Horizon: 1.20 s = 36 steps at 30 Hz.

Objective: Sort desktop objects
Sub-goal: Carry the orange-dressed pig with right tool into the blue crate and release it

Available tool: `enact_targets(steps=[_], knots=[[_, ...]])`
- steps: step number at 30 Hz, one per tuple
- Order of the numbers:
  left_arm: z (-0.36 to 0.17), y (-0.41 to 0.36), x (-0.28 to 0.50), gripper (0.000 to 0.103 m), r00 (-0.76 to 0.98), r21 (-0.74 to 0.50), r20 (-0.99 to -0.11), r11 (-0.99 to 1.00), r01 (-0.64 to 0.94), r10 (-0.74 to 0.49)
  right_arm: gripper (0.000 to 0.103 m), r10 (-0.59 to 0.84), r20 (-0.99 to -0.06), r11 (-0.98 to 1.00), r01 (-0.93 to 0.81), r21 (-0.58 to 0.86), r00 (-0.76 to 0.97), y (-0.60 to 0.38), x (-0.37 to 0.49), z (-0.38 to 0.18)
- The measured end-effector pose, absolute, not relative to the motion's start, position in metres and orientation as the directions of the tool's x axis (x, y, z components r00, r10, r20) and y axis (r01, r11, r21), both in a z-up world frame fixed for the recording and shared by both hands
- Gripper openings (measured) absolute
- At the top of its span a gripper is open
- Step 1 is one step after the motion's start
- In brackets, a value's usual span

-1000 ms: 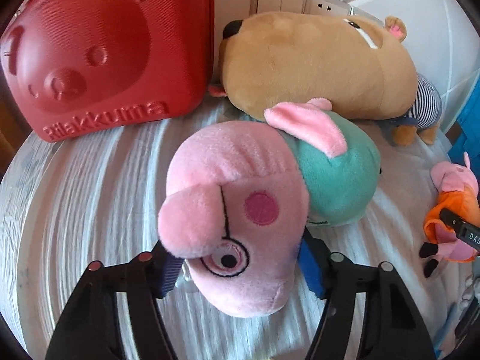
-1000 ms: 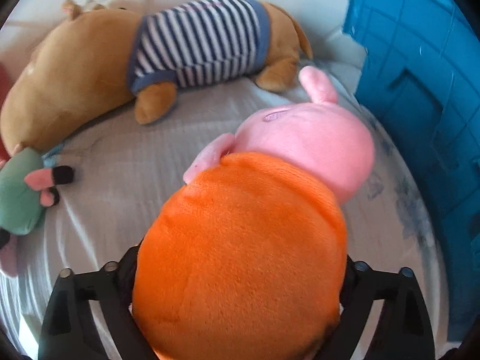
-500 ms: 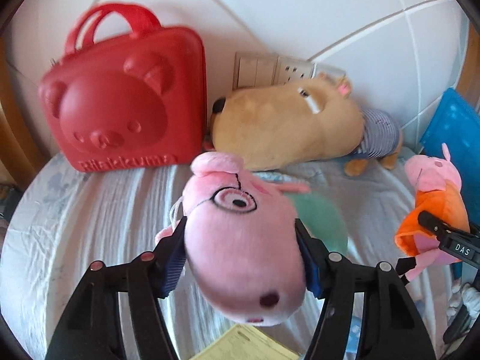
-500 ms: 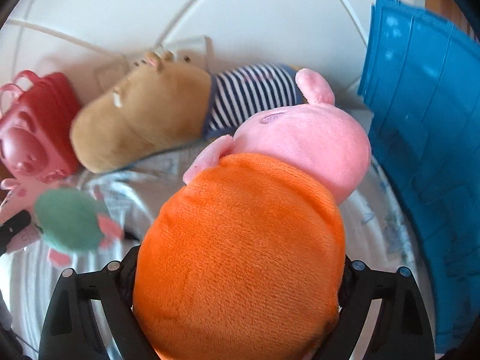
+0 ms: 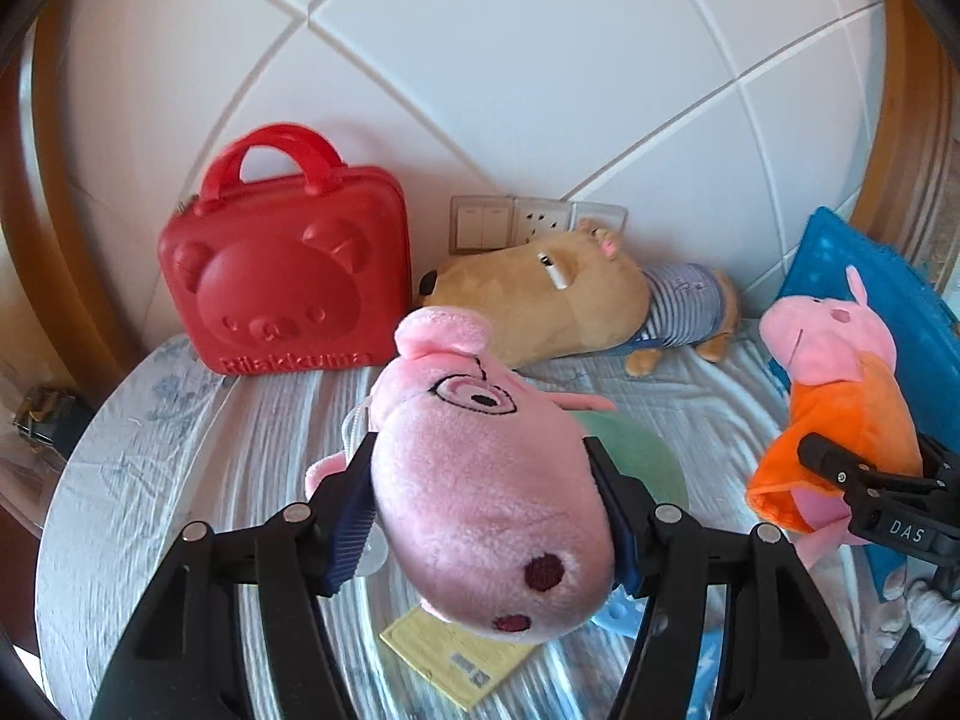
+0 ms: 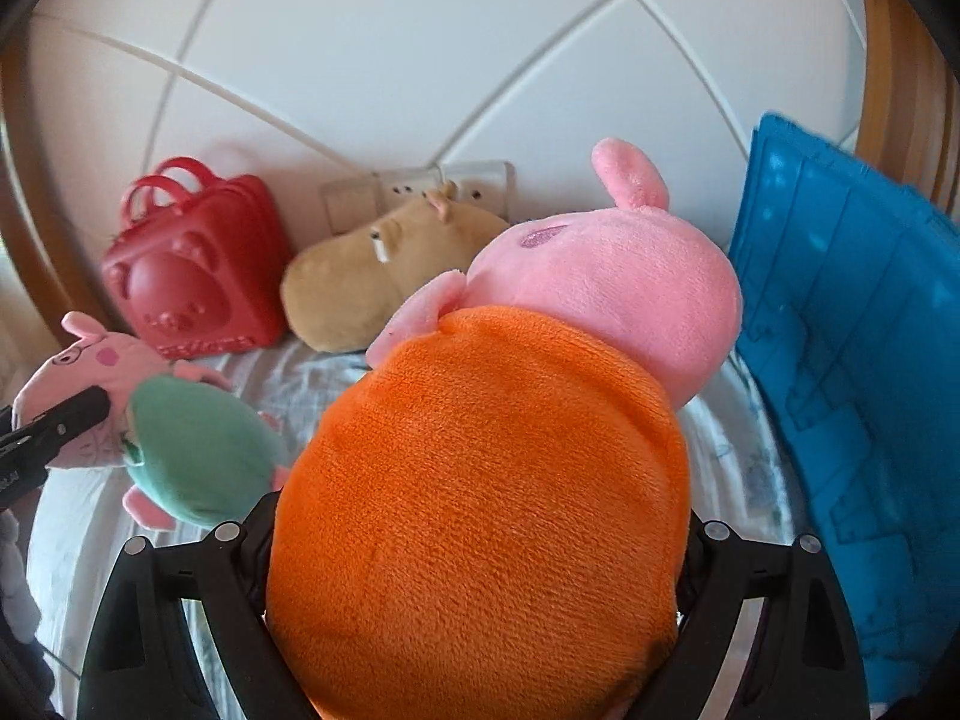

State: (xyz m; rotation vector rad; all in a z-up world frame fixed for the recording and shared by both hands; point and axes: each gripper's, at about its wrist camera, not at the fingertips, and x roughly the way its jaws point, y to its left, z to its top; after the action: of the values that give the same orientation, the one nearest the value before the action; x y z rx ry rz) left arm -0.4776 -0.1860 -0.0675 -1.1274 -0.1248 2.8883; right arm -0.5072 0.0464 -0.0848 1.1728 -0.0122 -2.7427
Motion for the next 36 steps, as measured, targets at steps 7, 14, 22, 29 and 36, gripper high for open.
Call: enact_targets(steps=[7, 14, 22, 29, 36], knots=[[-0.034, -0.170, -0.434, 0.063, -0.773, -0.094, -0.628, -0.995, -0.043, 0.093, 0.092, -0.148, -0.677, -0.984, 0.173, 0.031, -0.721, 0.048, -0.460, -0.043], [-0.010, -0.145, -0.403, 0.063, -0.799, -0.109, -0.581, -0.988, -0.110, 0.153, 0.092, -0.103, -0.645, -0.989, 0.145, -0.013, -0.758, 0.063, -0.415, -0.014], [0.025, -0.085, -0.380, 0.063, -0.835, -0.119, -0.511, -0.979, -0.166, 0.204, 0.092, -0.064, -0.555, -0.996, 0.088, -0.016, -0.829, 0.124, -0.369, 0.030], [0.090, 0.029, -0.377, 0.044, -0.892, -0.140, -0.383, -0.970, -0.200, 0.239, 0.092, -0.034, -0.400, -0.997, 0.057, -0.044, -0.916, 0.237, -0.344, 0.093], [0.117, 0.142, -0.398, 0.040, -0.888, -0.114, -0.405, -0.975, -0.189, 0.219, 0.092, 0.059, -0.417, -0.997, -0.032, -0.071, -0.907, 0.377, -0.367, 0.112]])
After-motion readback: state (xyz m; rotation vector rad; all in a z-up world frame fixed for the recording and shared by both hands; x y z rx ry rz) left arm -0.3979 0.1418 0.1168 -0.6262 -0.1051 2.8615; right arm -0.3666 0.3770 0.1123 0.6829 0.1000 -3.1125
